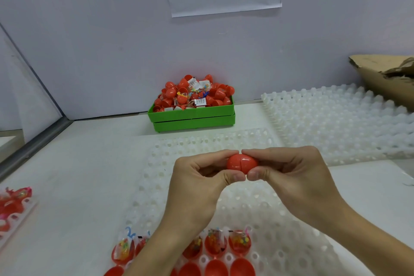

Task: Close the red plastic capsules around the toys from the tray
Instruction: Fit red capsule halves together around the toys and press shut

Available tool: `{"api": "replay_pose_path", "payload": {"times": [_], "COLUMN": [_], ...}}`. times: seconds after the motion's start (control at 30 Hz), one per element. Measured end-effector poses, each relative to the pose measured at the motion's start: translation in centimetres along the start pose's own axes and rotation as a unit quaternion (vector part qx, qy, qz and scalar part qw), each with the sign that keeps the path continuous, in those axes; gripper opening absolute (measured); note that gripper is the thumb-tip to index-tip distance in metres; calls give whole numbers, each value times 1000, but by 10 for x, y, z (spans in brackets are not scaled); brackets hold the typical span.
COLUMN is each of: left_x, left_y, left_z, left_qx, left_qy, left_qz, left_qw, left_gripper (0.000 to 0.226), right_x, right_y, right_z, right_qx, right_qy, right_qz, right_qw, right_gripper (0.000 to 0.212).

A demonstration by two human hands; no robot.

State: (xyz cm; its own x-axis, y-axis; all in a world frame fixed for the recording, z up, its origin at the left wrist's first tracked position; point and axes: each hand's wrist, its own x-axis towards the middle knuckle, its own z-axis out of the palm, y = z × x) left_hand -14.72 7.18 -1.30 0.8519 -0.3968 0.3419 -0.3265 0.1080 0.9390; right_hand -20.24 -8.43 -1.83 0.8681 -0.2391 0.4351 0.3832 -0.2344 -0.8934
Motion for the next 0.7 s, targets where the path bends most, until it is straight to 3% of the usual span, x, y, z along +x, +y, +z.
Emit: {"api": "replay_pose_path", "payload": {"times": [0.7], "left_x": [-2], "left_y": [-3], "left_z": [-2], "left_qx": [119], "left_qy": [-18], "left_qz": [31], "left_qw": [992], "left_gripper": [32], "right_x": [-3], "right_y": [6], "right_z": [1], "right_qx": [-9], "right_qy": [17], "right_qz": [-8], "right_qw": [1000], "right_gripper": [50]}}
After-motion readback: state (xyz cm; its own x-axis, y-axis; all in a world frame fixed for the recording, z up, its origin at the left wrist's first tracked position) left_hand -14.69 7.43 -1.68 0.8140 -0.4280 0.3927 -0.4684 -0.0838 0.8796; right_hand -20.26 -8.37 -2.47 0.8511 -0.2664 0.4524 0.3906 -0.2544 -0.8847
